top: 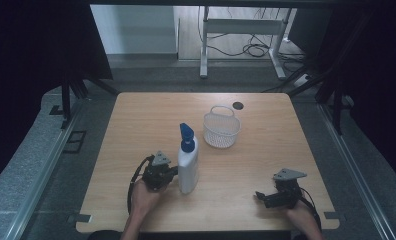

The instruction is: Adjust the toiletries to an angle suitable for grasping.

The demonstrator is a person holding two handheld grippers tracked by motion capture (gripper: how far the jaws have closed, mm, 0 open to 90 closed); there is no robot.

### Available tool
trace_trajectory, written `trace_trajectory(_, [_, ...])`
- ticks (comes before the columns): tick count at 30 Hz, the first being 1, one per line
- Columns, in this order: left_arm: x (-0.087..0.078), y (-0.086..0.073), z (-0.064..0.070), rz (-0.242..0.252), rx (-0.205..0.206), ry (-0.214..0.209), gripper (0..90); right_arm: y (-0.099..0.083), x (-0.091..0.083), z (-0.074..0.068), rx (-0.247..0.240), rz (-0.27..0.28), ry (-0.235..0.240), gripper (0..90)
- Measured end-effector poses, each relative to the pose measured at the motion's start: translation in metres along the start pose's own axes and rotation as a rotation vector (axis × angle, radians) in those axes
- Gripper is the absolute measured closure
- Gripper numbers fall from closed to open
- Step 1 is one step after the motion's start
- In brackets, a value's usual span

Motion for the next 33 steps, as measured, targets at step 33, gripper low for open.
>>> trace_trajectory(33, [0.001, 0.001, 0.04, -0.04, 0.084, -0.063, 89.2, 0.0, 0.0, 0.0, 0.0, -0.001, 0.0, 0.0])
Point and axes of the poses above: each handheld gripper's, and its own axes: x roughly forward along the jaws, y roughly out of its top, z roughly to its right, the point moved 1 cm from there along x, roughly forward along the jaws, and after that the axes turned 5 degrees about -z, right-handed, at the moved point
